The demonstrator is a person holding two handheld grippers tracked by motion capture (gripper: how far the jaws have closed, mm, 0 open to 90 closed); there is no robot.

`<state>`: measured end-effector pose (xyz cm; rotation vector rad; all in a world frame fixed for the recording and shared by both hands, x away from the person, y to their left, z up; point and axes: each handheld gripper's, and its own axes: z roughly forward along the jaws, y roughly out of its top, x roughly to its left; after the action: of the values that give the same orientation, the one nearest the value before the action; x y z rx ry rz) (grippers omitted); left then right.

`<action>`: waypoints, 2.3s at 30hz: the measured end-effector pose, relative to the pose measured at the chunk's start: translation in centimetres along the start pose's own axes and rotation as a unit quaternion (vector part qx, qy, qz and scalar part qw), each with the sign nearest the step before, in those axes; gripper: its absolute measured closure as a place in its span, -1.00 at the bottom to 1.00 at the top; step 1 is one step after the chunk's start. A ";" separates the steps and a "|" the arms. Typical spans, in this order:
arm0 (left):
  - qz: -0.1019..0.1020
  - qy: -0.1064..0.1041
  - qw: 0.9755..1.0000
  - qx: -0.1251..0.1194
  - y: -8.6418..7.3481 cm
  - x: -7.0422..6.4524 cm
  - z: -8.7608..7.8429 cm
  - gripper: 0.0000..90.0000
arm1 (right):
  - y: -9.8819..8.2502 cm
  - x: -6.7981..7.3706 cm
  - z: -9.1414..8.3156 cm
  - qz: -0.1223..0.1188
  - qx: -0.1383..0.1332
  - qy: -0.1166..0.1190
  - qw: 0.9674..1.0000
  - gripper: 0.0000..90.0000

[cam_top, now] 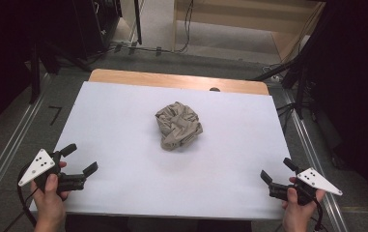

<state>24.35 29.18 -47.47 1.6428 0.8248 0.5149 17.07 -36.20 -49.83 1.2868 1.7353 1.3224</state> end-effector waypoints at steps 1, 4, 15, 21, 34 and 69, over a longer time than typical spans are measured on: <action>0.003 -0.004 1.000 -0.001 0.1 -0.1 0.1 -1.00 | 0.1 0.1 0.1 -0.002 0.001 0.002 1.000 -1.00; 0.004 -0.007 1.000 0.000 0.2 -0.3 0.2 -1.00 | 0.3 0.6 0.4 -0.008 0.002 0.011 1.000 -1.00; 0.002 -0.019 1.000 -0.003 0.8 -1.1 1.1 -1.00 | 1.3 2.1 1.7 -0.008 0.008 0.029 1.000 -1.00; 0.015 -0.035 0.999 -0.005 2.0 -2.3 2.5 -1.00 | 2.8 3.8 3.8 -0.020 0.006 0.054 0.998 -1.00; 0.026 -0.075 0.997 0.002 4.3 -4.4 6.7 -1.00 | 6.8 7.2 10.3 -0.042 0.011 0.100 0.994 -1.00; -0.056 -0.067 0.988 0.127 3.4 -5.8 20.4 -0.47 | 3.2 20.6 14.4 -0.132 0.093 0.242 0.957 0.86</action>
<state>36.05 11.16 -48.43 1.8293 0.9042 0.2252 23.55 -11.65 -49.57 0.8193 2.3222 1.4179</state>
